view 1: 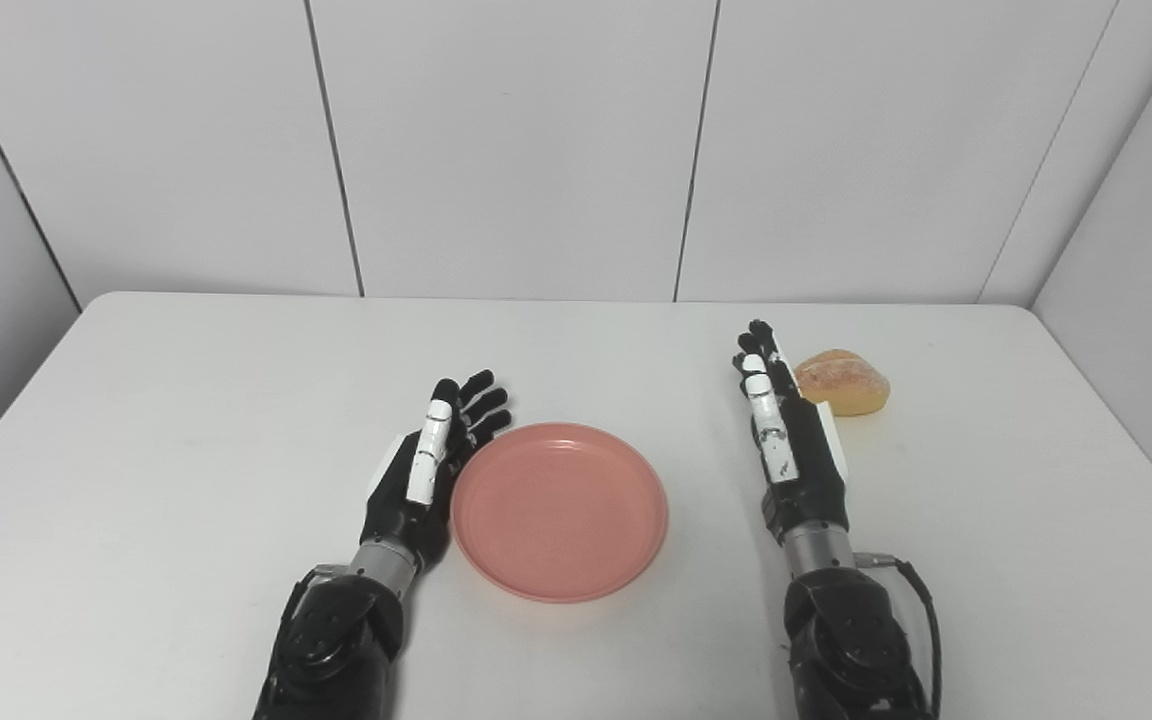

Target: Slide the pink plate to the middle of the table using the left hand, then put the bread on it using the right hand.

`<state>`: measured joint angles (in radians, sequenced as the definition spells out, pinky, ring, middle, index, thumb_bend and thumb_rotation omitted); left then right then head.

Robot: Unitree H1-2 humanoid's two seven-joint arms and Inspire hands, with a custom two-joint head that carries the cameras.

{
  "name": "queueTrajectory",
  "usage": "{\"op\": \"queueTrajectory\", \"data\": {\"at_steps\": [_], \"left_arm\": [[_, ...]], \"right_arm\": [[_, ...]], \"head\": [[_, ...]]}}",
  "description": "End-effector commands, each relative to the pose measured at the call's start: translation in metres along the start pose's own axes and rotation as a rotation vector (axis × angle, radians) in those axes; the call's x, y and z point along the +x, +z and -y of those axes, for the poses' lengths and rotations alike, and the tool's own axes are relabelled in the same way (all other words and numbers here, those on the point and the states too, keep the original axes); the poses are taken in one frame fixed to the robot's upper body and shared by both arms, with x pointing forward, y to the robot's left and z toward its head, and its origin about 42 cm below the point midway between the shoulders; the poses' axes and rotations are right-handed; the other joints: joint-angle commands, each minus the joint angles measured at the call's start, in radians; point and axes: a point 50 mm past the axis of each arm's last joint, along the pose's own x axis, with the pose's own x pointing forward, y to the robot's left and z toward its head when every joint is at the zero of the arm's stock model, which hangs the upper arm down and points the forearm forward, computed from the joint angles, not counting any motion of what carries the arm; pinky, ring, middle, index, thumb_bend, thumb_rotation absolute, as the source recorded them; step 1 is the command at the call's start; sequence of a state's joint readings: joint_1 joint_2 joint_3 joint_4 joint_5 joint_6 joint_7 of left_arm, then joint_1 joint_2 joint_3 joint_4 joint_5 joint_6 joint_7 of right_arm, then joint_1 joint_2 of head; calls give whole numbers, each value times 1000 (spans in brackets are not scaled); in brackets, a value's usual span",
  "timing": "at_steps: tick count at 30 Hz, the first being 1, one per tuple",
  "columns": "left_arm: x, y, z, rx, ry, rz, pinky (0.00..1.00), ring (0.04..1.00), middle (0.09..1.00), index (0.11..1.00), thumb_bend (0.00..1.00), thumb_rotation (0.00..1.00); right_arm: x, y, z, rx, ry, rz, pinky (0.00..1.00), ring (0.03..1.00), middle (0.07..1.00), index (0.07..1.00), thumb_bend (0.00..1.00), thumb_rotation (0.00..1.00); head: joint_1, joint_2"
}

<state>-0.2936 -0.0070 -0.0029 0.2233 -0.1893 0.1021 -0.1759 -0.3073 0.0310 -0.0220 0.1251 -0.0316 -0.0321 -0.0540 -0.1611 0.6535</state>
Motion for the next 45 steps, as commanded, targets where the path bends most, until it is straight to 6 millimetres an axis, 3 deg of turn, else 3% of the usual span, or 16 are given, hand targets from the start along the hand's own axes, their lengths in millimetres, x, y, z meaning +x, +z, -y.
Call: {"op": "queueTrajectory", "data": {"at_steps": [1,7,12,17,22,30,45], "left_arm": [[7,9,4,27,-20,48,979,888,895,874,723,1000],[6,5,3,34,-24,57,954,890,895,875,707,1000],[5,6,1,30,-25,60,957,890,891,870,719,1000],[3,7,0,31,-37,63,939,882,889,875,695,1000],[2,9,-1,27,-51,61,947,891,896,884,671,1000],[2,10,-8,36,-48,69,956,886,891,876,686,1000],[0,12,-10,28,-48,61,1000,891,906,884,671,1000]], "right_arm": [[19,34,4,-104,23,178,954,922,922,916,584,870],[28,45,22,-320,48,253,833,856,875,878,582,811],[38,63,45,-425,105,213,861,890,893,875,652,584],[47,79,66,-549,144,199,866,900,895,871,739,462],[55,91,80,-714,120,213,829,883,890,879,797,459],[66,99,105,-811,69,174,790,875,895,882,836,399],[113,109,162,-1065,168,73,759,849,876,863,909,401]], "head": [[-3,-4],[-27,-14],[-29,-10],[-56,-11],[-81,-12],[-85,-11],[-91,-7]]}}
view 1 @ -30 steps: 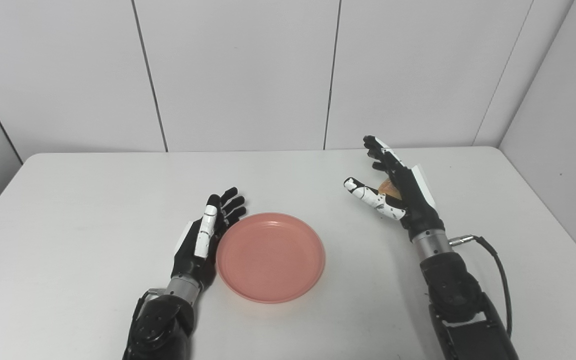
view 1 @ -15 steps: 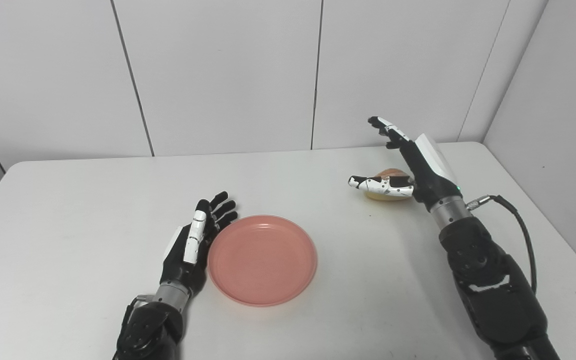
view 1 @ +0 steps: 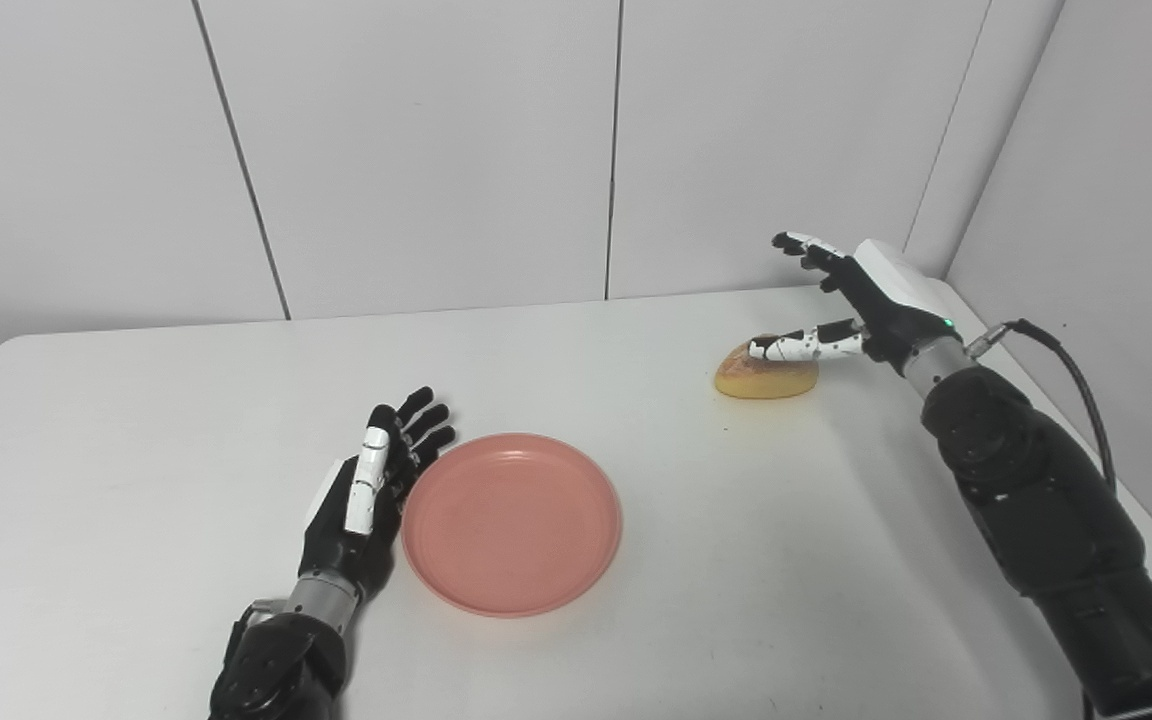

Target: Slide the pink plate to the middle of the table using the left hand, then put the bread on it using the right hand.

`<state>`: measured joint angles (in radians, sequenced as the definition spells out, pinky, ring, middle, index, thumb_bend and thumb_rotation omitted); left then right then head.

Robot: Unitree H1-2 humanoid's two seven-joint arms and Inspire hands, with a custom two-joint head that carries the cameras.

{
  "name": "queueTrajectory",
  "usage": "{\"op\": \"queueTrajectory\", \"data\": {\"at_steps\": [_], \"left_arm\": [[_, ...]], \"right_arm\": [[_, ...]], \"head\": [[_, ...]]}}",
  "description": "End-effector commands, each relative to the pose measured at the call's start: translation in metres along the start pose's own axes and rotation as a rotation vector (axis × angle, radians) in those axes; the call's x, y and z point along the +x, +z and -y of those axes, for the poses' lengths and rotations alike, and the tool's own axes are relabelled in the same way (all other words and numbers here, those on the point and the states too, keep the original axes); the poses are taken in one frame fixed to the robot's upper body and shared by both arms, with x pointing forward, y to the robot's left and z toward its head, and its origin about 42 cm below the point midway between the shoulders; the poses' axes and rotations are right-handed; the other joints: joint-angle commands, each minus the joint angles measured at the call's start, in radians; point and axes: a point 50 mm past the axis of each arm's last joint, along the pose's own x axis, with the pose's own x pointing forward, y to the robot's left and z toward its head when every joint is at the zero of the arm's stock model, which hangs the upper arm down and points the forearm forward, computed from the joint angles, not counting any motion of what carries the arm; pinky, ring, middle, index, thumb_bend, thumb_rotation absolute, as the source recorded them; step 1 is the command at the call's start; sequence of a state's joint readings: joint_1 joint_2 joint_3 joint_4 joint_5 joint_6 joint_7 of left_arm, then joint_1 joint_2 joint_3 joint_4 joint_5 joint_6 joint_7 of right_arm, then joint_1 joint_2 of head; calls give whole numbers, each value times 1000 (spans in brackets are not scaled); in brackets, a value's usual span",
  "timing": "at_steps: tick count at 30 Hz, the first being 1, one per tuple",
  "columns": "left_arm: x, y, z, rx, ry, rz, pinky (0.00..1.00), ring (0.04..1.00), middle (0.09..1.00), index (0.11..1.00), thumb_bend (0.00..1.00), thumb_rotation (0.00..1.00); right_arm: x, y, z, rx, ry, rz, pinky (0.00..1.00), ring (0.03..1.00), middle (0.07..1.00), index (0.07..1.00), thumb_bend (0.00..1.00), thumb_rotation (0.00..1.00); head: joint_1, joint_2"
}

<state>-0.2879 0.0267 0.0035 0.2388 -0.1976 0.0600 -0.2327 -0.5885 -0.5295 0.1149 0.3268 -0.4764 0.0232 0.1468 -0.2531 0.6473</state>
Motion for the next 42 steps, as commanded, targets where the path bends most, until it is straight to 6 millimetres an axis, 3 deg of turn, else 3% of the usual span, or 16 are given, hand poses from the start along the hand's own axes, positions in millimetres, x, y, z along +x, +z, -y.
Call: {"op": "queueTrajectory", "data": {"at_steps": [1,6,12,14,15,16,20,21,22,23,25,27,38,42], "left_arm": [[6,13,3,1,-13,43,1000,890,906,883,674,1000],[6,13,3,6,-22,41,1000,892,911,890,670,1000],[5,14,4,4,-23,44,993,895,910,889,666,1000],[5,14,4,5,-24,43,995,899,915,894,667,1000],[5,14,4,5,-24,43,994,900,916,893,668,1000],[5,14,4,7,-24,43,994,900,916,893,669,1000],[5,14,5,5,-24,43,998,897,912,891,668,1000],[5,14,6,4,-24,43,996,899,917,896,669,1000],[5,14,6,3,-25,43,995,898,919,896,669,1000],[5,14,6,3,-25,43,995,898,919,896,669,1000],[5,14,6,3,-27,43,993,897,920,899,673,1000],[5,14,6,1,-28,42,996,898,921,901,675,1000],[4,15,7,10,-23,42,984,893,914,895,674,1000],[5,15,8,8,-22,41,991,896,919,899,676,1000]], "right_arm": [[16,12,35,-55,-44,75,758,850,876,864,916,401],[24,3,41,-82,4,49,741,844,881,864,961,351],[36,-1,36,-88,60,19,621,772,891,867,999,304],[39,-3,34,-89,78,11,562,716,900,869,1000,306],[40,-3,33,-89,85,9,471,606,911,874,1000,308],[41,-4,32,-94,95,6,439,568,914,875,1000,308],[44,-6,28,-108,118,9,452,611,913,874,1000,323],[45,-7,26,-111,125,9,375,508,909,874,1000,316],[46,-7,25,-119,136,4,476,622,906,871,1000,316],[47,-8,23,-133,149,-4,500,648,905,871,1000,317],[49,-8,21,-158,173,-13,697,814,909,877,1000,335],[52,-9,19,-175,188,-12,795,883,906,879,1000,343],[62,-5,3,-265,255,11,762,861,889,867,1000,295],[62,-5,-2,-287,265,42,713,822,863,844,966,215]], "head": [[1,0],[3,0],[5,1],[5,1],[5,1],[5,1],[8,2],[8,2],[7,3],[8,2],[8,2],[10,4],[9,5],[11,4]]}}
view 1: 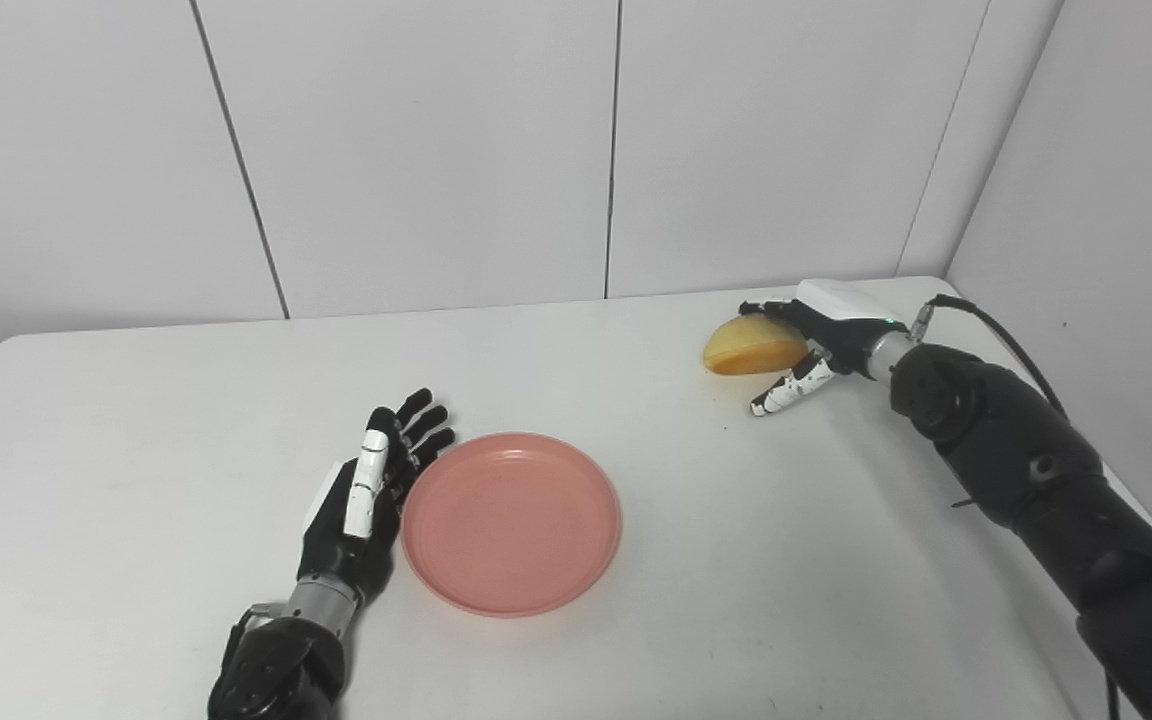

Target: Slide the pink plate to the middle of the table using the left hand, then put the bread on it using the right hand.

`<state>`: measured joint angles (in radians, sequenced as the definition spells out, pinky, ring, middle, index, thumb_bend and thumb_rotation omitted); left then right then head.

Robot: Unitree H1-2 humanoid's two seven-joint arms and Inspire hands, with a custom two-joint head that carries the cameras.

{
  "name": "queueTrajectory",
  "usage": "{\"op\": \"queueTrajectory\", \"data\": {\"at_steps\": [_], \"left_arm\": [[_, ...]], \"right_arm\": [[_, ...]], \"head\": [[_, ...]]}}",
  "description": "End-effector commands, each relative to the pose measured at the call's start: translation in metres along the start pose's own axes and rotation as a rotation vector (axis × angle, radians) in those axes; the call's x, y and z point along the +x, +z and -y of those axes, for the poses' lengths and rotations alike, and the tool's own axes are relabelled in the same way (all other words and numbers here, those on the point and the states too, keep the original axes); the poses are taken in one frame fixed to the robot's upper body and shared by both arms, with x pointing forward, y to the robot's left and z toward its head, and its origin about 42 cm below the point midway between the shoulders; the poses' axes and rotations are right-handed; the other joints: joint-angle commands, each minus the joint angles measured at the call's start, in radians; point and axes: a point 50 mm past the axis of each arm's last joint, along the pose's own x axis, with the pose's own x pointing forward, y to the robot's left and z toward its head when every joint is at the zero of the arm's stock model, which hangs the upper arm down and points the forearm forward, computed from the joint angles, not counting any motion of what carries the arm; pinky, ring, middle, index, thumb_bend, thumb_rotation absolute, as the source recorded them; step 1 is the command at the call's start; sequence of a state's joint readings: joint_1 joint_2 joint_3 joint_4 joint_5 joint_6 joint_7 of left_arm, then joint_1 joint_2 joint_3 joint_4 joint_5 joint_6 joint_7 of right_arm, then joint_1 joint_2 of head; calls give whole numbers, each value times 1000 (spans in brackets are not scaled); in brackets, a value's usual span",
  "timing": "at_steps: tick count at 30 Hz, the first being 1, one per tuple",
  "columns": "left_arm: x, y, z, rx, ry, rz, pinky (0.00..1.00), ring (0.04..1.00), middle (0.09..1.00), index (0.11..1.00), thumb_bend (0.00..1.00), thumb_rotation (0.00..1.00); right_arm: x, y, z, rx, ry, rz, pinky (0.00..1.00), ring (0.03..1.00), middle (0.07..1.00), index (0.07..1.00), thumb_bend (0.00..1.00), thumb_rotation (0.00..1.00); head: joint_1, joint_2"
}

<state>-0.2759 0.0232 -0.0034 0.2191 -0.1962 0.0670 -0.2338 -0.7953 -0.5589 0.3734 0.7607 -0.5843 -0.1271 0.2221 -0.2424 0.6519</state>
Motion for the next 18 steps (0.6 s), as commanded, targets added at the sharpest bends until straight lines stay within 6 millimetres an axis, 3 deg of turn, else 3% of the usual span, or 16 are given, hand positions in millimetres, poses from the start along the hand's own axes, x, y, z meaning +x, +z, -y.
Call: {"op": "queueTrajectory", "data": {"at_steps": [1,2,7,8,9,10,13,15,18], "left_arm": [[8,15,5,9,-15,41,989,896,919,900,678,1000],[8,15,5,7,-16,41,988,896,919,900,678,1000],[7,16,5,0,-18,39,997,901,922,900,677,1000],[7,16,5,-1,-18,39,997,902,924,901,678,1000],[7,16,5,1,-17,38,995,904,926,902,679,1000],[7,16,5,3,-17,38,995,905,926,902,678,1000],[7,16,5,5,-18,39,995,899,925,904,678,1000],[7,16,5,5,-17,38,996,894,920,903,680,1000],[7,17,6,1,-16,37,1000,894,918,901,684,1000]], "right_arm": [[5,12,32,-42,-74,78,701,811,856,839,953,200],[4,12,30,-52,-87,89,698,808,854,837,949,196],[2,10,22,-74,-163,159,580,650,686,689,663,31],[2,10,21,-80,-181,172,556,623,661,668,637,23],[2,9,19,-88,-198,179,519,585,631,552,549,96],[2,9,18,-94,-209,183,506,572,622,518,523,118],[3,10,12,-111,-291,196,454,525,583,498,509,128],[4,11,9,-121,-328,199,403,475,490,518,516,34],[5,11,5,-120,-376,209,328,403,436,531,516,3]], "head": [[1,-1],[0,0],[2,2],[2,2],[3,3],[3,3],[3,4],[3,4],[4,5]]}}
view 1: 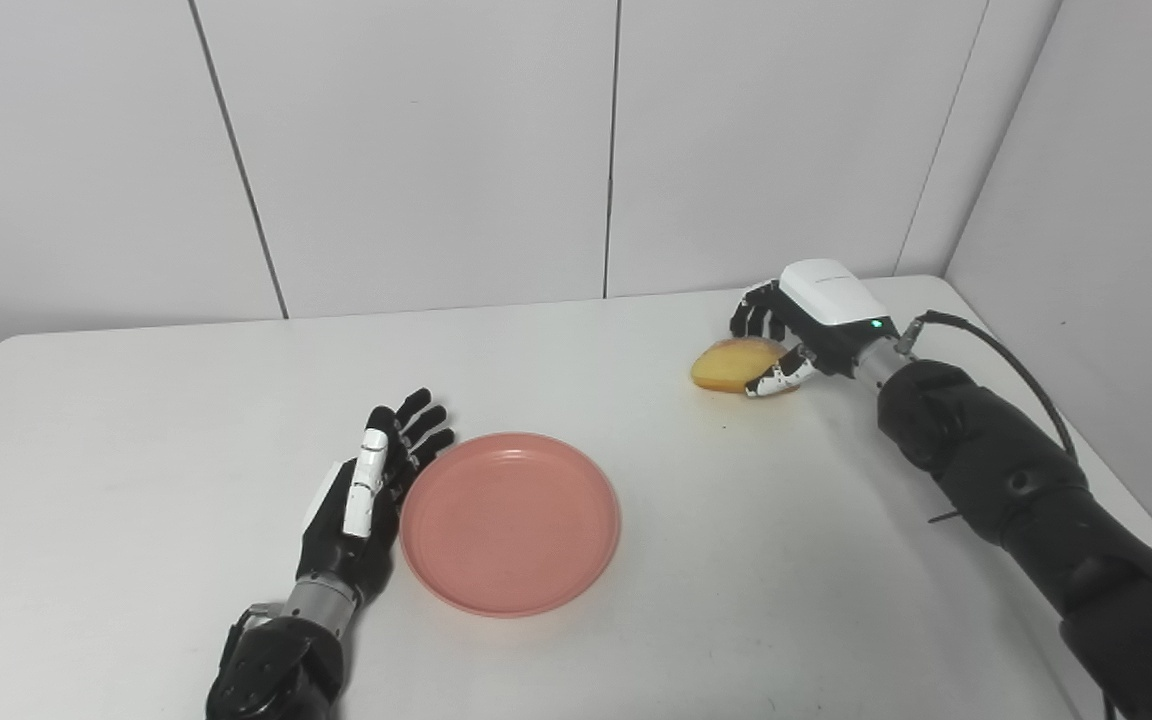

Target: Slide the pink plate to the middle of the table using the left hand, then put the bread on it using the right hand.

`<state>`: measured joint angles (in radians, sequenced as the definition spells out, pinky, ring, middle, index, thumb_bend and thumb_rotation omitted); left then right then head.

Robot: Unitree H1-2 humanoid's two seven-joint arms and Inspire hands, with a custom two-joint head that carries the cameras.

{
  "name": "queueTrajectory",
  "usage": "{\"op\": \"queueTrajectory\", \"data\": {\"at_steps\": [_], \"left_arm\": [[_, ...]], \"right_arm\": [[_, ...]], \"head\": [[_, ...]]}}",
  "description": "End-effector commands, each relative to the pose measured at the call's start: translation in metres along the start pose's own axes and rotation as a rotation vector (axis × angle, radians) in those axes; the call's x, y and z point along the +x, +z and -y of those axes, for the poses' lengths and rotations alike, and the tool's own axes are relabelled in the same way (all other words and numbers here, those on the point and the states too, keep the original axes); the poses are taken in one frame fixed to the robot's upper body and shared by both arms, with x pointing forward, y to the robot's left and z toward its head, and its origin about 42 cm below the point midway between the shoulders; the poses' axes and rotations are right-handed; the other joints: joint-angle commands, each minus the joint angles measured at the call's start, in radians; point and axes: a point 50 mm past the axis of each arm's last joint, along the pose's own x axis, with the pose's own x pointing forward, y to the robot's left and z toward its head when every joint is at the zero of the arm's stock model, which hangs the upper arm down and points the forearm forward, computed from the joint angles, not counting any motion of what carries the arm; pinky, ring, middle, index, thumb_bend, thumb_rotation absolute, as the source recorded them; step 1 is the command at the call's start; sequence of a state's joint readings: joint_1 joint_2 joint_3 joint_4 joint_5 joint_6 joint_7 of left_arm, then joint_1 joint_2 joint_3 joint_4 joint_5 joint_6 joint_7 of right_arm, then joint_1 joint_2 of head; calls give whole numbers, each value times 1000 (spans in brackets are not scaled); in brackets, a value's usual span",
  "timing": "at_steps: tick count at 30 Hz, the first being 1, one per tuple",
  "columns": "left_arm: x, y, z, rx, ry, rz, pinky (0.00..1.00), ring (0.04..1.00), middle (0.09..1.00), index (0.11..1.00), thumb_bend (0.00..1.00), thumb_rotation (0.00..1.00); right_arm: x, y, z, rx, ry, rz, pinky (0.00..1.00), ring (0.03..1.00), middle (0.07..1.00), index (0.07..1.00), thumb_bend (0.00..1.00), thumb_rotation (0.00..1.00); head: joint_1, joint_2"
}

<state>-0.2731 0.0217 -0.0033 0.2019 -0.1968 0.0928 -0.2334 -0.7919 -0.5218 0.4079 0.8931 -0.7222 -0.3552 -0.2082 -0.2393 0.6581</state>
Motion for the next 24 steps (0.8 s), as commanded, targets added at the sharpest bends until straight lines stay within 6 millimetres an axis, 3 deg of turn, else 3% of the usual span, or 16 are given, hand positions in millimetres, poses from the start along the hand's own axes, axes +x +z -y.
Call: {"op": "queueTrajectory", "data": {"at_steps": [1,11,24], "left_arm": [[7,15,5,4,-14,48,1000,894,917,901,681,1000],[7,15,5,7,-13,48,1000,895,916,896,679,1000],[7,15,6,5,-13,45,1000,893,918,895,684,1000]], "right_arm": [[10,3,23,-8,-104,39,309,387,431,532,515,1],[7,9,18,8,-174,23,297,386,441,533,516,2],[4,23,26,21,-382,128,278,364,435,535,518,0]], "head": [[1,-1],[3,1],[3,0]]}}
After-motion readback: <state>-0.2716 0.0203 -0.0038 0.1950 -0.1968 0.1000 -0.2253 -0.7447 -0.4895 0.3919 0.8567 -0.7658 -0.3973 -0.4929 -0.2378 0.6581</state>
